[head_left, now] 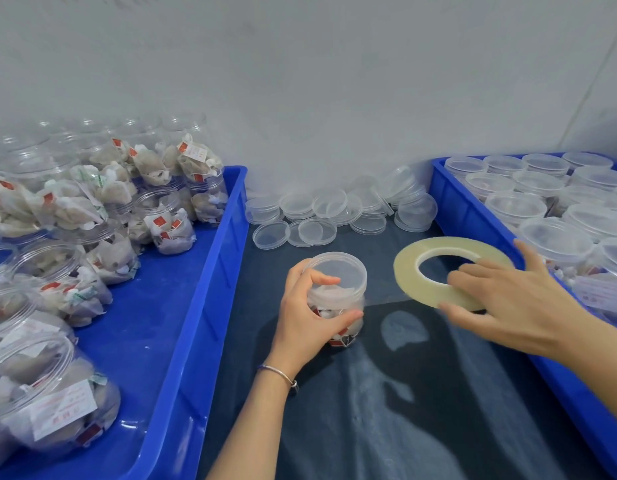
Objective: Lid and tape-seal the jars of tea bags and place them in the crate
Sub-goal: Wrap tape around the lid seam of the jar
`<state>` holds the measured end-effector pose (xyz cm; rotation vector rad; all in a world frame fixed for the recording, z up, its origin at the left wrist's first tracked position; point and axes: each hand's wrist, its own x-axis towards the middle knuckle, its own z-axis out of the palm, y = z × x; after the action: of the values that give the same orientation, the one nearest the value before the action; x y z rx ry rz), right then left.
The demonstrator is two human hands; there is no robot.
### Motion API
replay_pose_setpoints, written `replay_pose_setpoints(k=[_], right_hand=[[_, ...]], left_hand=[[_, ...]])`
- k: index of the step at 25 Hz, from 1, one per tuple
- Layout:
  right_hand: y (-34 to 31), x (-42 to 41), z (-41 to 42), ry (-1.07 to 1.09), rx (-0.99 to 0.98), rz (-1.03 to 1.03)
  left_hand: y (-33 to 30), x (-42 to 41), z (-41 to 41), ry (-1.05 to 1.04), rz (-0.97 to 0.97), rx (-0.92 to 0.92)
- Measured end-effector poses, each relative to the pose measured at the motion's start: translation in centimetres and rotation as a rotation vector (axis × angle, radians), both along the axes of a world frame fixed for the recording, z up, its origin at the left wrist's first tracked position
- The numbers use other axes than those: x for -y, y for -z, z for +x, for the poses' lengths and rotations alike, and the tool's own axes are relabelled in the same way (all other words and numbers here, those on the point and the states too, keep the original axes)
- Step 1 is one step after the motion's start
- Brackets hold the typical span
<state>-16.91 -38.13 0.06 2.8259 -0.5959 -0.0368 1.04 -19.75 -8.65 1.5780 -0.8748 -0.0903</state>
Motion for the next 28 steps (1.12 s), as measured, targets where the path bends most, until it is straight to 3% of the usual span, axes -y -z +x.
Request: replay_pose_setpoints(k=[3,11,23,28], right_hand=[[-0.2,1.7,0.0,0.076,-0.034,-0.031],[2.3,2.2,4.7,0.151,0.312,0.112],[3.7,1.0,9.9,0.097,0.416,0.078],[4.4,0.4,11.0,0.085,0.395,0.155]], left_hand=[[0.0,-0.1,0.0,0.006,0.004,-0.01],[-0.1,-0.3,0.1,0.056,0.0,-0.074],[0.0,-0.8,0.9,0.117,0.014,-0.108],[-0.1,-1.4,1.1,0.151,0.056,-0.217]])
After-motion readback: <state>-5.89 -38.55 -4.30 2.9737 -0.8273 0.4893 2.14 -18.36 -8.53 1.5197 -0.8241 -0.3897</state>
